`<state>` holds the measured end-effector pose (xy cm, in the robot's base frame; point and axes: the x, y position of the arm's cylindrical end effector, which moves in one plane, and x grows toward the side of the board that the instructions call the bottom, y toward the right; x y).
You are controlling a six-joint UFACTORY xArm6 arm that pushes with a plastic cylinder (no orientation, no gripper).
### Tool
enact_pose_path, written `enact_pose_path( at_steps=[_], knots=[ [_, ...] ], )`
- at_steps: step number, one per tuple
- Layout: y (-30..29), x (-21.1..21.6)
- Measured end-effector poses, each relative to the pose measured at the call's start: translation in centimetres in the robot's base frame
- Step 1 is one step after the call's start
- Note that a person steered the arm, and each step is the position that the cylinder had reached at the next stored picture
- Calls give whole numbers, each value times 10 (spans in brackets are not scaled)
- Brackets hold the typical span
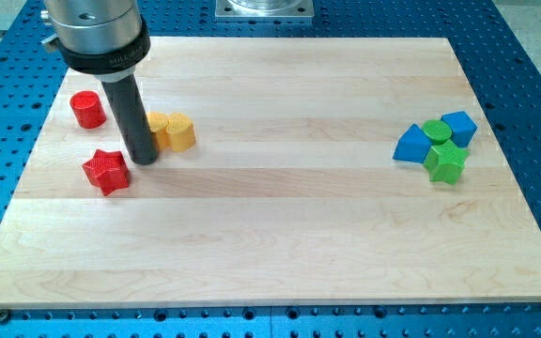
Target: Place red star vertically below the red circle
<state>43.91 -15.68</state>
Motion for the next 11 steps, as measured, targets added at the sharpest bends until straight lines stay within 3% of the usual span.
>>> enact_pose_path(
  at_steps=[7,8,9,10,11],
  knots=[
    [-45,32],
    [-45,62],
    [-49,59],
    [-59,26],
    [-103,49]
  ],
)
